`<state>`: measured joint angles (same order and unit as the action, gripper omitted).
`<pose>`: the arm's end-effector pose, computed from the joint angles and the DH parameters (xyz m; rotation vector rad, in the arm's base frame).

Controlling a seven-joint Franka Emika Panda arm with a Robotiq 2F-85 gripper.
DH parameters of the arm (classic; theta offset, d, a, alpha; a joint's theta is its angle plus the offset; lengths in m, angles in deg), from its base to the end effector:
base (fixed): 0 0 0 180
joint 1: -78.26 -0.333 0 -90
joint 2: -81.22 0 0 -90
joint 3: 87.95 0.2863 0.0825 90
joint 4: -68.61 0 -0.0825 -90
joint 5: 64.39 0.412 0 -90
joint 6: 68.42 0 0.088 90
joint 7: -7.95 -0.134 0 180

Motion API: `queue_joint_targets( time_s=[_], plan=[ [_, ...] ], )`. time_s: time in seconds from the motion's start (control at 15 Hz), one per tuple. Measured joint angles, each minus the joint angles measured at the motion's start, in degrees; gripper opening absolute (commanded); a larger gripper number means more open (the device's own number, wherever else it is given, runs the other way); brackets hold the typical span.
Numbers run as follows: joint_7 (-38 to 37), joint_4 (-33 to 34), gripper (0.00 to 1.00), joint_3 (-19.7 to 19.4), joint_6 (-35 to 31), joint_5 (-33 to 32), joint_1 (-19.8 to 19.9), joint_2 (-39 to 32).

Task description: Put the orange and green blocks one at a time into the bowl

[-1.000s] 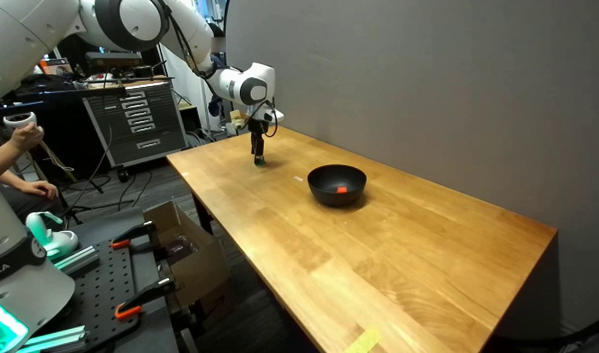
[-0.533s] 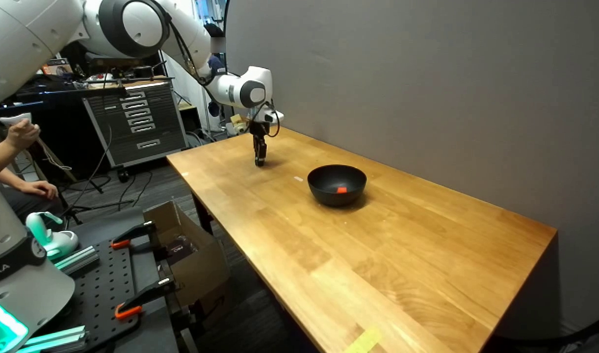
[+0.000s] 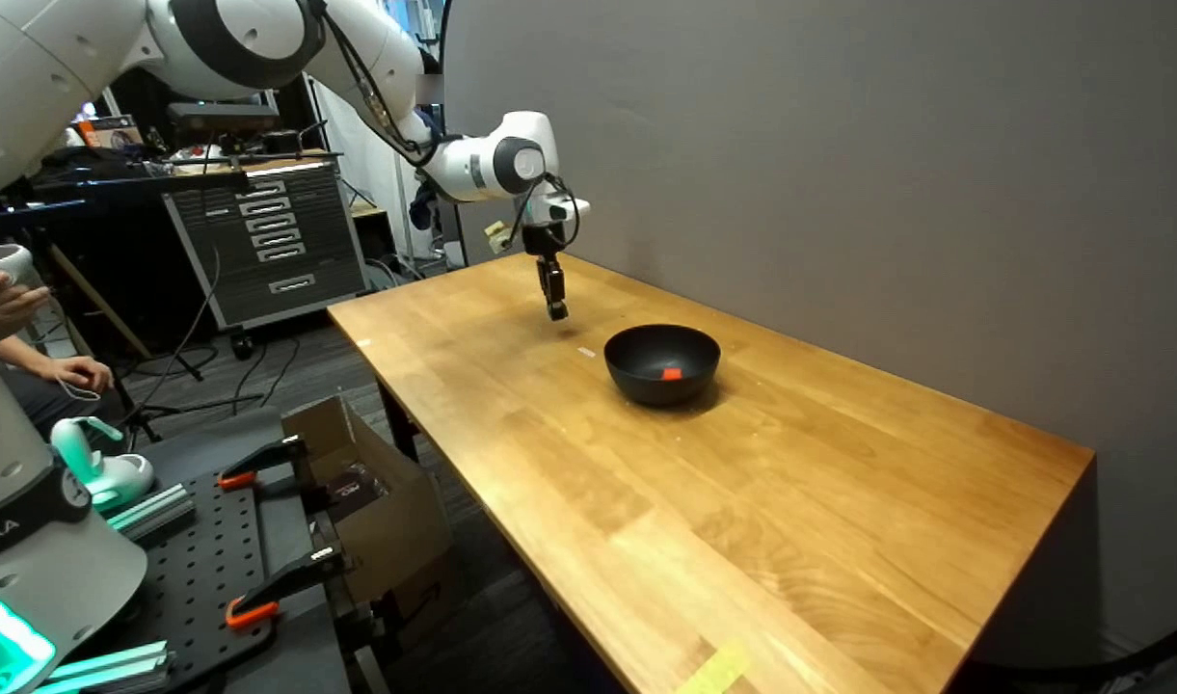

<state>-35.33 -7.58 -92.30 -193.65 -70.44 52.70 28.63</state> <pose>0.6804 0.2663 0.1105 2.9540 -0.4368 0.0399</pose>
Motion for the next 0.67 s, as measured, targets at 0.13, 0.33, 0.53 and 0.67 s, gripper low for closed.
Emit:
queue_joint_targets(
  time_s=[0.13, 0.33, 0.53, 0.67],
  plan=[
    [-1.0, -1.6, 0.14, -2.8, 0.0, -1.2, 1.2, 2.1],
    [-1.5, -4.3, 0.14, -4.5, 0.0, -1.5, 4.5, 5.1],
    [-2.1, -6.7, 0.14, -5.0, 0.0, -1.5, 7.5, 7.3],
    [-2.2, -7.6, 0.14, -5.1, -0.1, -1.5, 9.2, 8.1]
  ],
)
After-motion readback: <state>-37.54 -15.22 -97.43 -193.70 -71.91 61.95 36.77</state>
